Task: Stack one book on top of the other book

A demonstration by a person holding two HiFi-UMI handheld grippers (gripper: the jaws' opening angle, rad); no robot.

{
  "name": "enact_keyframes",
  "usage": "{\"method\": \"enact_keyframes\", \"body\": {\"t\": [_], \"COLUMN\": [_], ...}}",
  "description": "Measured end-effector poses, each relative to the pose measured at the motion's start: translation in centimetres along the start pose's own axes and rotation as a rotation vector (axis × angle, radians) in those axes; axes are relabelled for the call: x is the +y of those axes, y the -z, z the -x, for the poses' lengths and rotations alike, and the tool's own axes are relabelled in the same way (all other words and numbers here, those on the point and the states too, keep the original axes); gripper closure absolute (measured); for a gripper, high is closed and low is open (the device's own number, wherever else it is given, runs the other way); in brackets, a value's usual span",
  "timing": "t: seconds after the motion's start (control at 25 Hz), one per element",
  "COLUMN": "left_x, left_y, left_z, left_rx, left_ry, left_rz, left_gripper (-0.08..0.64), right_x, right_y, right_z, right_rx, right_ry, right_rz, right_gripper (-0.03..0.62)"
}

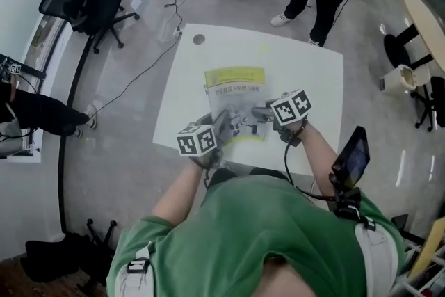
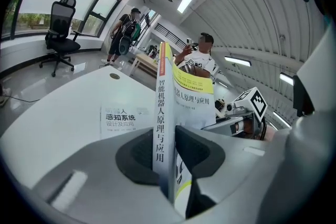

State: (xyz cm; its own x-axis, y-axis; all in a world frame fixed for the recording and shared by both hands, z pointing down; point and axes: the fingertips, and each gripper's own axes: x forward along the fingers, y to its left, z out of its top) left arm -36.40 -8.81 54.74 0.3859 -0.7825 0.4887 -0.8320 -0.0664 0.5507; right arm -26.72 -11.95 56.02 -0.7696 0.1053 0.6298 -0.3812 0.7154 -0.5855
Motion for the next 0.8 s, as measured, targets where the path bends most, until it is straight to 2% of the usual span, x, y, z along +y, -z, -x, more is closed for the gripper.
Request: {"method": "enact_keyframes", "body": {"t": [0.48, 0.64, 0.8], "left_x": [3.9, 4.3, 4.7], "left_y": [0.4, 1.2, 1.8], "left_z": [-0.4, -1.9, -2.7], "left_rx": [0.033, 0.043, 0.056], "left_ry": [-0.001, 0.001, -0.029], "left_rz": [0.095, 0.156, 0.187], "left_gripper": [0.468, 0.468, 0.468], "right_x": [-0.4, -1.7, -2.8], "right_y": [-1.0, -1.0, -0.8], "right_z": [-3.3, -3.9, -4.6], "right_rx": [0.082, 0.127, 0.164], "right_ry": [0.131, 0.13, 0.111], "right_rz": [-0.027, -0.025, -0.031], "right_gripper": [0.514, 0.514, 0.512]}}
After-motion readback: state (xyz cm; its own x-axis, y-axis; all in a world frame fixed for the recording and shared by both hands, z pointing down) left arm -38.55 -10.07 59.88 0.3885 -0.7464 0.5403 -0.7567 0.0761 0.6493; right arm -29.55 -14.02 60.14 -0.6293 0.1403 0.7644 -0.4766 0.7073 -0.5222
